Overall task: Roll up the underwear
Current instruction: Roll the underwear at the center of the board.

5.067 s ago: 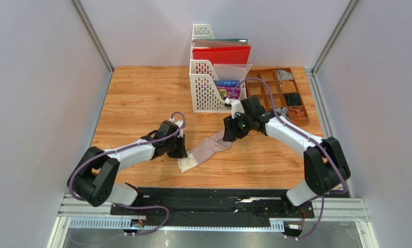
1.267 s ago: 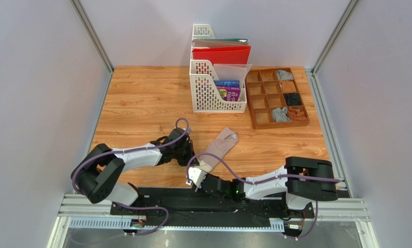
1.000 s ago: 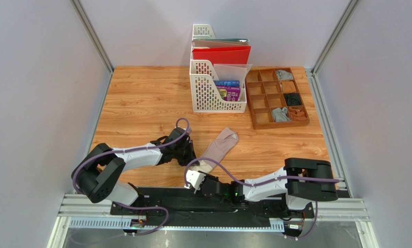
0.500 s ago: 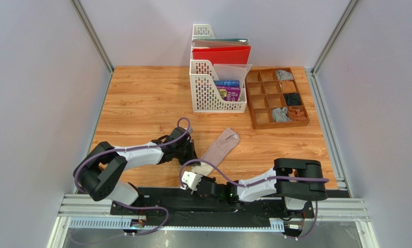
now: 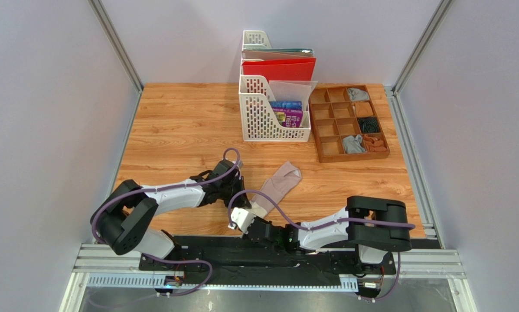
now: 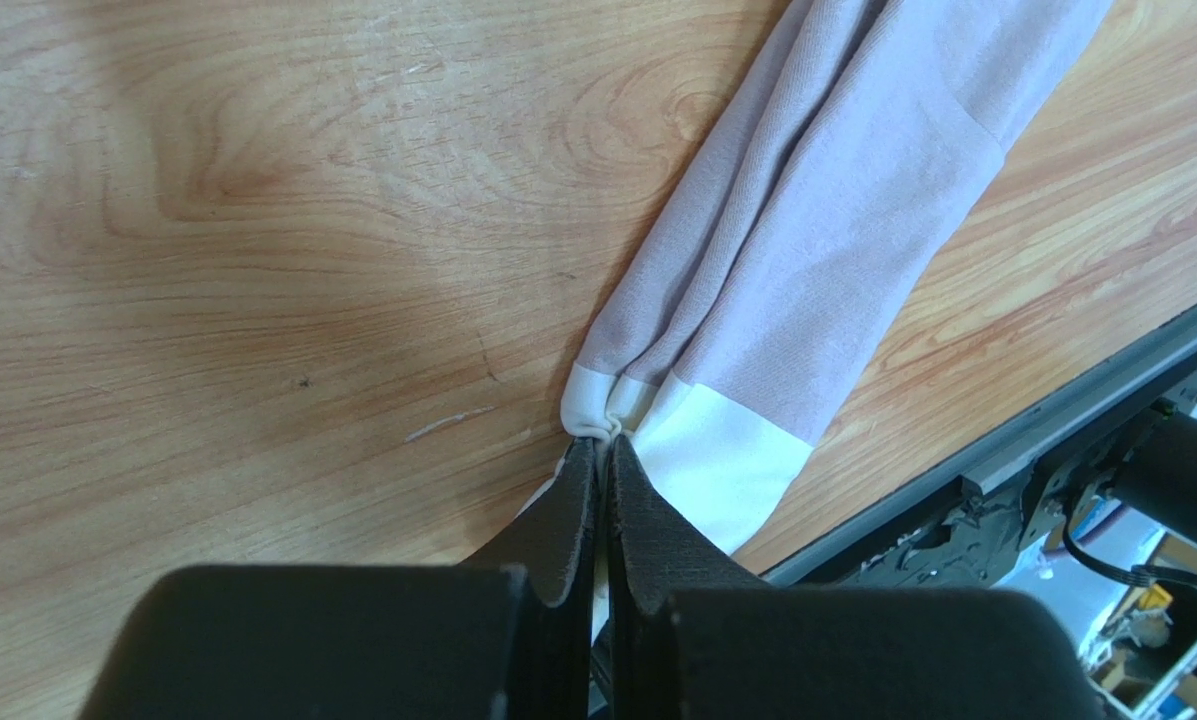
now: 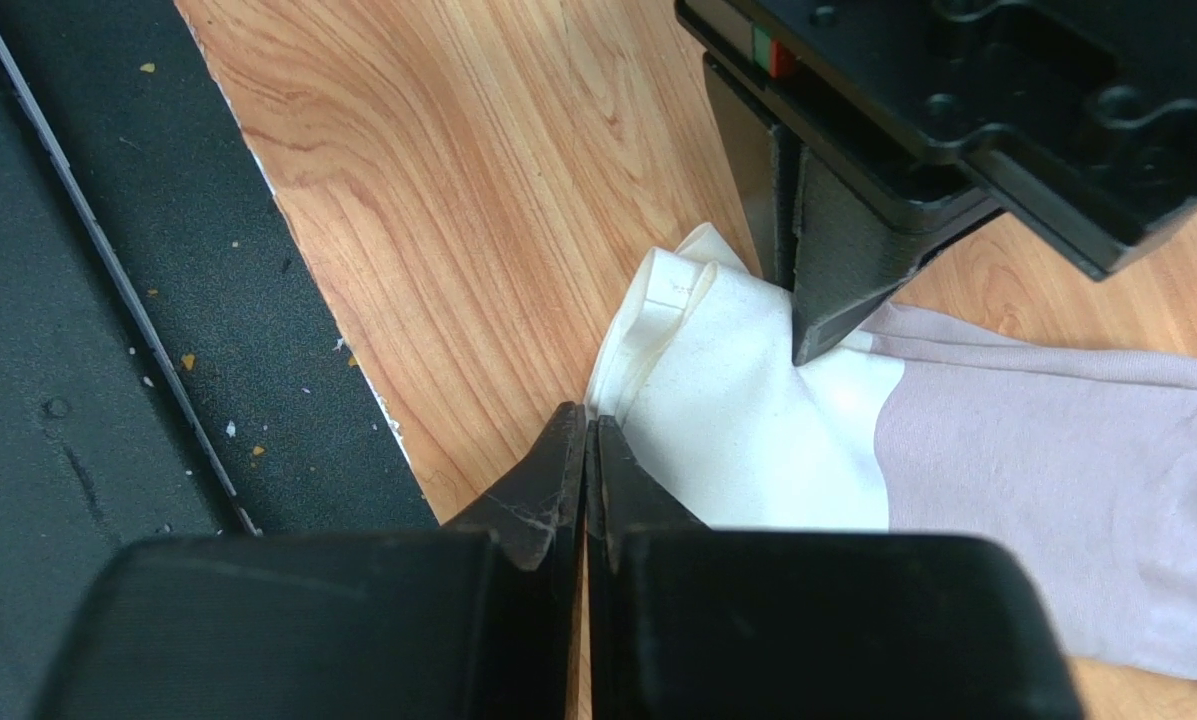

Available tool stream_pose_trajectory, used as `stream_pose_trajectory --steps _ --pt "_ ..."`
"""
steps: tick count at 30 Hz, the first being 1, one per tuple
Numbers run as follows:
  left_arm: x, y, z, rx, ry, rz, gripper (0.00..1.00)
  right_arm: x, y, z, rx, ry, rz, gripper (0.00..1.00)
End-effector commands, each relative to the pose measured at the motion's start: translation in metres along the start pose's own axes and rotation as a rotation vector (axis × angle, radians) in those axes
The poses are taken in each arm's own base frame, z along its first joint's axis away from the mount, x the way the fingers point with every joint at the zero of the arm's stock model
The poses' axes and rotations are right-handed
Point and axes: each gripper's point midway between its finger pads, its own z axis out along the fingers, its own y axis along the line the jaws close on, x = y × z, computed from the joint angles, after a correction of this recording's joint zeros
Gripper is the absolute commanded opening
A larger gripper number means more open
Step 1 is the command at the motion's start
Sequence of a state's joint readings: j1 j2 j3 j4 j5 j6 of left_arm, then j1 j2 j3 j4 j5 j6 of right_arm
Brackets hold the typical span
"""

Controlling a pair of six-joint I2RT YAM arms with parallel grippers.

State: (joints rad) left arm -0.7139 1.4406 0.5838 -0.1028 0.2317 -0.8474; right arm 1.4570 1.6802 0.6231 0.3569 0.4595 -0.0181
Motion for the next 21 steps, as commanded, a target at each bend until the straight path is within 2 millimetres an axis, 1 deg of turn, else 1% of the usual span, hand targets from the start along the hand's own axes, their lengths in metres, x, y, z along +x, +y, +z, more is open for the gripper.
stream_pose_trajectory --steps 1,2,5,6,7,8,10,12,15,17,18,20,21 --pt "-0.003 -0.003 -0.004 0.008 -0.014 0.052 0.00 0.008 0.002 -0.004 -0.037 0.044 0.064 0.00" --pt "-0.003 -0.005 -0.005 0.012 -0.011 0.054 0.00 0.008 0.003 -0.004 -0.040 0.046 0.072 0.00" --pt "-0.006 -0.006 -0.007 0.006 -0.017 0.069 0.14 0.011 0.002 -0.006 -0.047 0.052 0.094 0.00" --pt "-0.011 -0.009 -0.009 0.008 -0.033 0.081 0.22 0.011 0.003 -0.007 -0.053 0.054 0.104 0.00" --pt "-0.011 -0.007 -0.011 -0.006 -0.031 0.083 0.27 0.013 0.002 -0.008 -0.055 0.056 0.107 0.00" --pt "-0.016 -0.008 -0.015 -0.012 -0.053 0.092 0.33 0.014 0.003 -0.008 -0.056 0.059 0.111 0.00" --pt "-0.020 -0.007 -0.021 -0.037 -0.067 0.113 0.38 0.015 0.002 -0.010 -0.056 0.063 0.123 0.00" --pt "-0.030 -0.007 -0.029 -0.059 -0.108 0.138 0.42 0.016 0.002 -0.012 -0.059 0.062 0.130 0.00" --pt "-0.035 -0.003 -0.038 -0.093 -0.132 0.163 0.46 0.017 0.001 -0.015 -0.059 0.060 0.145 0.00" --pt "-0.033 -0.001 -0.041 -0.102 -0.132 0.169 0.46 0.019 0.000 -0.017 -0.059 0.061 0.156 0.00" --pt "-0.029 0.003 -0.041 -0.108 -0.120 0.169 0.46 0.019 -0.002 -0.017 -0.056 0.062 0.162 0.00" --pt "-0.023 0.004 -0.042 -0.091 -0.112 0.167 0.46 0.020 -0.003 -0.018 -0.055 0.060 0.166 0.00" --pt "-0.014 0.011 -0.039 -0.093 -0.092 0.166 0.46 0.020 -0.005 -0.018 -0.051 0.059 0.171 0.00"
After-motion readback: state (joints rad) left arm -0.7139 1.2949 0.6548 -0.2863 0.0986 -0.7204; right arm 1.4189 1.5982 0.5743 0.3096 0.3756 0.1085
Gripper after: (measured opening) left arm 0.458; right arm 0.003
